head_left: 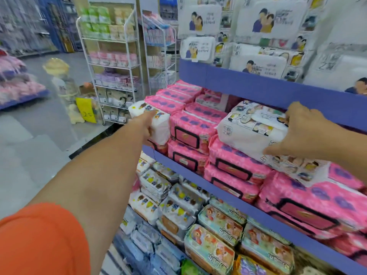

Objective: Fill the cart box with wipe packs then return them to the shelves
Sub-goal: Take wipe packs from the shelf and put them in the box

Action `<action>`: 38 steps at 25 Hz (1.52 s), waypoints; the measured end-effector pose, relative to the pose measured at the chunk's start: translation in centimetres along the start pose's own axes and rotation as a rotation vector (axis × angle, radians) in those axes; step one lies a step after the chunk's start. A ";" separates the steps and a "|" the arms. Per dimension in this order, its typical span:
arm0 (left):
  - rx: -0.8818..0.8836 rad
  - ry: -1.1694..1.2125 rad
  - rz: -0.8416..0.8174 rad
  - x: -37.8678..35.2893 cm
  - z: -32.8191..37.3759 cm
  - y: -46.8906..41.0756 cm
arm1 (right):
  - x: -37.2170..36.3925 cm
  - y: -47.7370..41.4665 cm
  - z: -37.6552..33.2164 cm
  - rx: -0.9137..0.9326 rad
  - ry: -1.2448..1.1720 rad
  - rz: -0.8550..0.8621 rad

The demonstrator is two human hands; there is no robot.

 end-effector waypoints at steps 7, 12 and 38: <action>0.088 0.226 -0.014 -0.4 0.4 0.0 | -1.1 -1.2 0.1 -0.002 0.045 -0.005; 0.134 0.325 0.041 0.5 -0.7 1.6 | -0.9 -0.6 0.0 0.002 0.036 0.029; 0.137 -0.559 -0.048 5.6 -35.0 30.0 | -13.2 28.5 -3.1 -0.146 -0.693 -0.139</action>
Point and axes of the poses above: each hand's wrist, its own y-axis away from the middle knuckle, its own x-axis out of the back of the hand, z = x × y, the point moved 5 cm from there along -y, towards the middle knuckle, and after that the axes turned 1 degree about y, right-handed, at the moved point
